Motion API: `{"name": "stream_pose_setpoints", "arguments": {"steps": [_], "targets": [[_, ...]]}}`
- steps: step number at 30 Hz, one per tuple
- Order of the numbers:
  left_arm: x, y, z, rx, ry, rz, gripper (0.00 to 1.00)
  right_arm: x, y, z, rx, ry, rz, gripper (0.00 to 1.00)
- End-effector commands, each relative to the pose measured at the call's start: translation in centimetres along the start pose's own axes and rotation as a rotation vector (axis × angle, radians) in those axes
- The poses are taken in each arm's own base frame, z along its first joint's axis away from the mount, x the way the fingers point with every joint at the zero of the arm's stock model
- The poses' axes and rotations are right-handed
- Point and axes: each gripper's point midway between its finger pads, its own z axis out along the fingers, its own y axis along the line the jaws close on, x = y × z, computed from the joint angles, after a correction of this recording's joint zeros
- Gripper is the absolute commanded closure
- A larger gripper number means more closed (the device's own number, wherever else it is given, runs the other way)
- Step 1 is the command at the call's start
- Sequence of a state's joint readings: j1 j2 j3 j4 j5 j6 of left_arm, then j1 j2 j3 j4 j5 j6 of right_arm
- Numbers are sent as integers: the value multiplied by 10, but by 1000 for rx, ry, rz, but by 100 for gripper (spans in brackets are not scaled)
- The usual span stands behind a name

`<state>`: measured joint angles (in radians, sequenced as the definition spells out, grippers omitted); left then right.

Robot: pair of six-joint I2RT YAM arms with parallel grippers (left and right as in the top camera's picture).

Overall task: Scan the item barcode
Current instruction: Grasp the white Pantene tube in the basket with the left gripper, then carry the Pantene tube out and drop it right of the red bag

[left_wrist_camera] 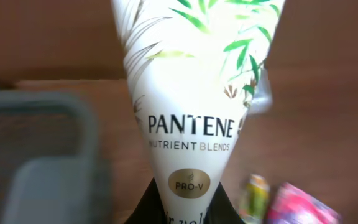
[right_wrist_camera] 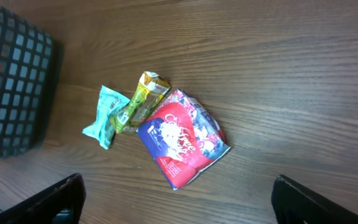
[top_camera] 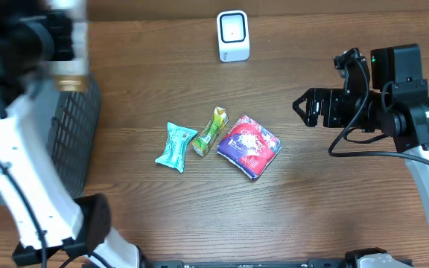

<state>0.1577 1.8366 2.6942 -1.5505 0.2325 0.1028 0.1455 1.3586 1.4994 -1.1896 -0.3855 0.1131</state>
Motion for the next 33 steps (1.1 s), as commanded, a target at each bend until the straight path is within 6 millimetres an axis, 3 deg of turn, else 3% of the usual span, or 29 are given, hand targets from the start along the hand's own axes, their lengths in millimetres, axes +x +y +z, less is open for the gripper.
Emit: {"name": "stream_pose_setpoints", "arguments": {"steps": [1,6,12,15,19,22,28,33], "targets": [[12,-89,13,195,68,39,96,-15,4,-19,7,-64,15,7],[57,-169,63,325,274,109,96,-33,-23,-64,167,-192,132,7],[108,-228,128,380,482,104,96,-41,-63,-131,320,-374,330,7],[132,-269,152,490,559,116,96,-35,-82,-150,365,-419,417,7],[166,-328,172,649,640,144,96,-21,-101,-155,408,-392,495,7],[200,-355,187,663,708,188,96,-14,-105,-151,419,-356,515,7],[260,-385,210,637,823,267,96,-8,-109,-143,426,-306,531,7],[293,-403,218,639,874,311,93,-7,-113,-138,428,-282,540,6]]}}
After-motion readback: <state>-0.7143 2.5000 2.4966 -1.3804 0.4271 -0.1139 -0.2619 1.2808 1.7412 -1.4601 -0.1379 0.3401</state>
